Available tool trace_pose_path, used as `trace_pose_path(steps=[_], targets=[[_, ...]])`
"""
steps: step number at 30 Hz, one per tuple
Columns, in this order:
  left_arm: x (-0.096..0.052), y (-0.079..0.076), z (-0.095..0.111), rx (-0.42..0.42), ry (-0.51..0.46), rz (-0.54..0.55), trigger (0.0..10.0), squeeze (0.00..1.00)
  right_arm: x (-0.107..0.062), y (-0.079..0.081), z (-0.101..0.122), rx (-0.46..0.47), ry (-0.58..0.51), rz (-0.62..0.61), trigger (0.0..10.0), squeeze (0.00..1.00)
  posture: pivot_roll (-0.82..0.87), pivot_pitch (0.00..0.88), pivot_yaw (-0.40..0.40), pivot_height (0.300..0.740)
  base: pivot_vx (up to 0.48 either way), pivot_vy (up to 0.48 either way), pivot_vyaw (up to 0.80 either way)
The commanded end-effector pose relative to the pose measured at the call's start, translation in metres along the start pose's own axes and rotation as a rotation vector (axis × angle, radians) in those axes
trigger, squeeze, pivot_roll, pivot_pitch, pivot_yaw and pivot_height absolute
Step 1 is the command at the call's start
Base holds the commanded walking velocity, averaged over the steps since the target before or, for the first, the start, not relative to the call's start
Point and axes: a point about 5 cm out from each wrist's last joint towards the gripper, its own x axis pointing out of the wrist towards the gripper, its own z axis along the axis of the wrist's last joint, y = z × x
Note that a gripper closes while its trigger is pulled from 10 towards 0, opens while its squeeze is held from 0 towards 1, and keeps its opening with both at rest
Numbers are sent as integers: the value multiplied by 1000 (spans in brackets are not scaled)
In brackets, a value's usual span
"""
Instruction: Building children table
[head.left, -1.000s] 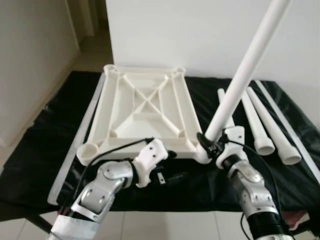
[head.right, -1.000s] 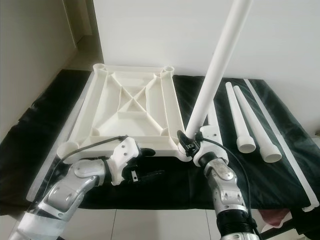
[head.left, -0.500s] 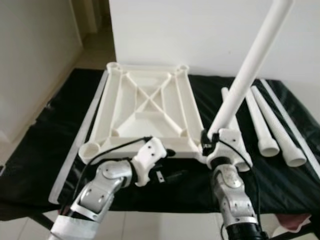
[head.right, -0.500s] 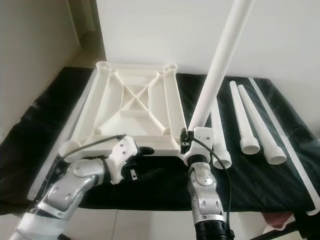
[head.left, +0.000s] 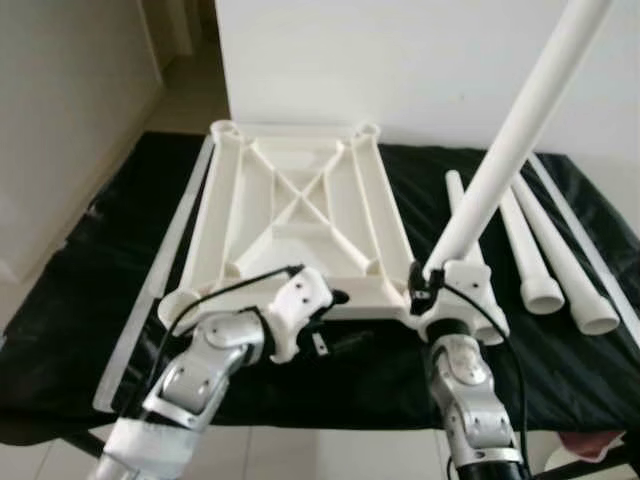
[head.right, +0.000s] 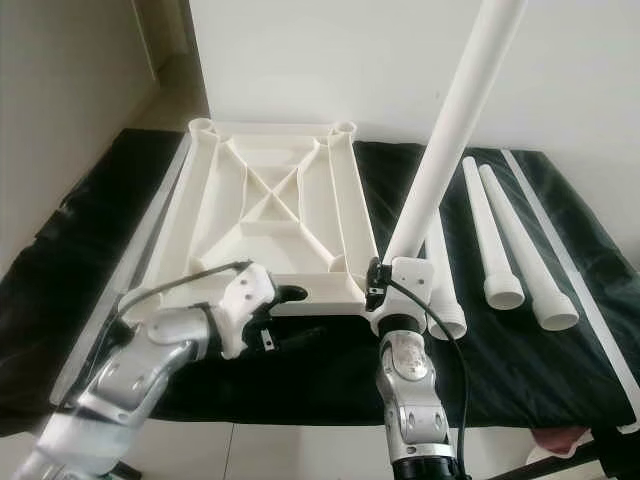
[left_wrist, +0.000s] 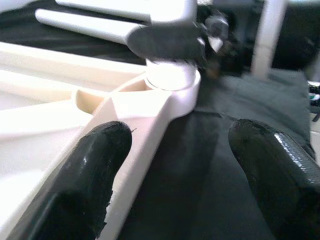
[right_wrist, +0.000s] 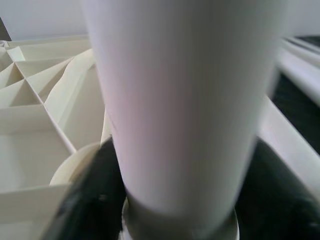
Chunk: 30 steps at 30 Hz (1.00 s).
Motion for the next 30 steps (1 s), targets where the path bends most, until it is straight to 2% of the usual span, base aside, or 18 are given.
trace_pose_path(steps=[1,5,8,10,11,18,19,22,25,30], targets=[[-1,3,0,13,-1,6,10000,0,-5,13,-2,75,20,4,10000,1000,-1,0,-14,740,0,0,0],[2,9,5,17,-19,22,10000,0,-7,13,-1,61,16,21,10000,1000,-7,0,-12,740,0,0,0],[2,7,5,17,-22,15,10000,0,-8,11,0,45,14,38,10000,1000,-9,0,-11,740,0,0,0],[3,4,3,15,-21,5,10000,0,-8,7,1,35,21,91,10000,1000,-11,0,-13,740,0,0,0],[3,3,3,13,-22,1,10000,0,-8,3,2,17,25,132,10000,0,-13,0,-13,740,0,0,0],[5,3,3,9,-28,0,10000,0,-6,-4,3,4,44,211,10000,0,-13,0,-14,740,0,0,0],[7,-1,2,2,-31,-13,10000,0,-2,-17,5,-35,40,273,10000,0,-13,0,-15,740,0,0,0],[8,-3,2,-2,-33,-24,10000,0,-1,-24,6,-49,43,311,10000,0,-15,0,-17,740,0,0,0],[12,-10,0,-11,-38,-41,10000,0,4,-31,6,-113,51,396,10000,0,-15,0,-17,740,0,0,0],[15,-16,0,-18,-46,-53,10000,0,14,-43,10,-179,47,457,10000,0,-15,0,-20,740,0,0,0]])
